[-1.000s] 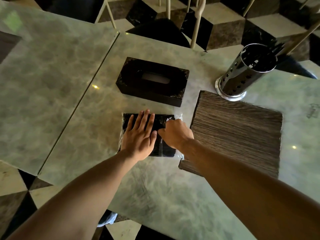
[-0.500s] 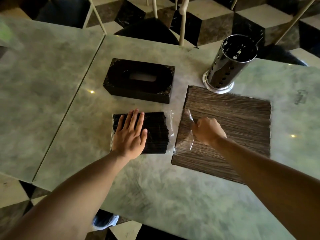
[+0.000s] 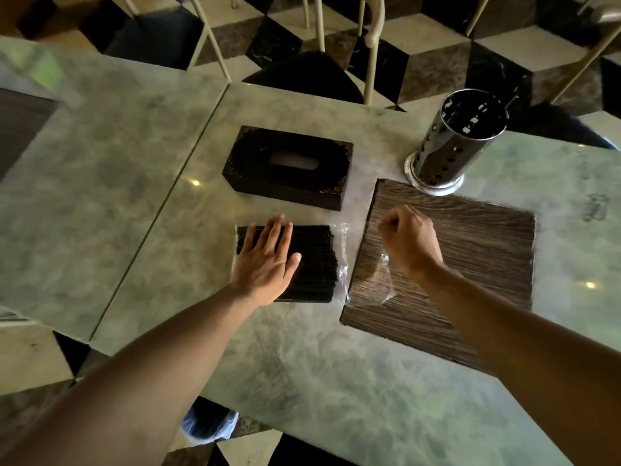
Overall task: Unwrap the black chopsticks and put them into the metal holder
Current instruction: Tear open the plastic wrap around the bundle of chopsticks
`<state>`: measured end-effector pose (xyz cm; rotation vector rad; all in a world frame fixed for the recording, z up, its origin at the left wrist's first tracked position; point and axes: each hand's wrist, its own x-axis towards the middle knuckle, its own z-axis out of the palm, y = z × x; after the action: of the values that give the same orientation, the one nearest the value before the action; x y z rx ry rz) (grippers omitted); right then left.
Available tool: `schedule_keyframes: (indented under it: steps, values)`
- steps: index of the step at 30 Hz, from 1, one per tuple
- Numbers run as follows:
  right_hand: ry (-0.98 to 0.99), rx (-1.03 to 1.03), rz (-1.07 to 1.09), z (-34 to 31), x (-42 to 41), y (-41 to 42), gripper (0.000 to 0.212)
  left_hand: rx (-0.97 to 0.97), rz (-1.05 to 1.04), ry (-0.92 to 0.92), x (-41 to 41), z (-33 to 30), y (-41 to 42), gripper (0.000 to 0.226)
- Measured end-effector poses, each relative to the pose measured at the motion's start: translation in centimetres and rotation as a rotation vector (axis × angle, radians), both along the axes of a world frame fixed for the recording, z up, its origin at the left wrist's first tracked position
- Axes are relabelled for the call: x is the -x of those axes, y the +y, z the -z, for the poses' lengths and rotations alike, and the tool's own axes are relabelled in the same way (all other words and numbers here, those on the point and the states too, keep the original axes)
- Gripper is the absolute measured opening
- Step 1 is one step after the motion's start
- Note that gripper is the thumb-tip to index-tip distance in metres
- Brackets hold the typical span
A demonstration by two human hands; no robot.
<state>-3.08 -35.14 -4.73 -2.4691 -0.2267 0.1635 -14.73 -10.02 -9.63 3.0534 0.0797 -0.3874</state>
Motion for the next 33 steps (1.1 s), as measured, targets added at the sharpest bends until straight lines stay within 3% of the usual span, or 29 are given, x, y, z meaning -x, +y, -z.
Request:
schedule_keyframes:
  steps: [2, 6, 12, 16, 19, 22, 27, 33]
  values:
    - [0.088, 0.005, -0.168, -0.4, 0.0, 1.6, 0.022, 0.026, -0.006, -0.033, -0.4, -0.7, -0.3, 0.082]
    - [0.398, 0.334, -0.443, 0.7, 0.1, 3.4, 0.022, 0.057, 0.044, -0.046, -1.4, -0.4, -1.8, 0.082]
    - [0.735, -0.074, -0.107, 2.2, 0.6, 3.5, 0.024, 0.036, 0.056, -0.078, -0.9, 1.7, -2.3, 0.078]
    - [0.813, -0.251, -0.103, 1.8, 1.1, 3.5, 0.021, 0.041, 0.064, -0.123, -1.1, 2.0, -2.1, 0.078]
    - [0.805, -0.306, -0.144, 1.8, 1.3, 3.4, 0.018, 0.041, 0.072, -0.113, -1.3, 2.0, -2.2, 0.083]
    - [0.653, -0.261, -0.275, 2.0, 1.3, 3.4, 0.010, 0.049, 0.080, -0.084, -1.3, 1.7, -2.1, 0.091]
    - [0.310, -0.047, -0.500, 2.0, 0.9, 3.5, 0.026, 0.071, 0.080, -0.013, -1.5, 1.4, -1.9, 0.098]
    - [0.222, 0.047, -0.650, 2.2, 1.2, 3.5, 0.043, 0.046, 0.331, -0.002, -1.0, 0.9, -0.6, 0.128]
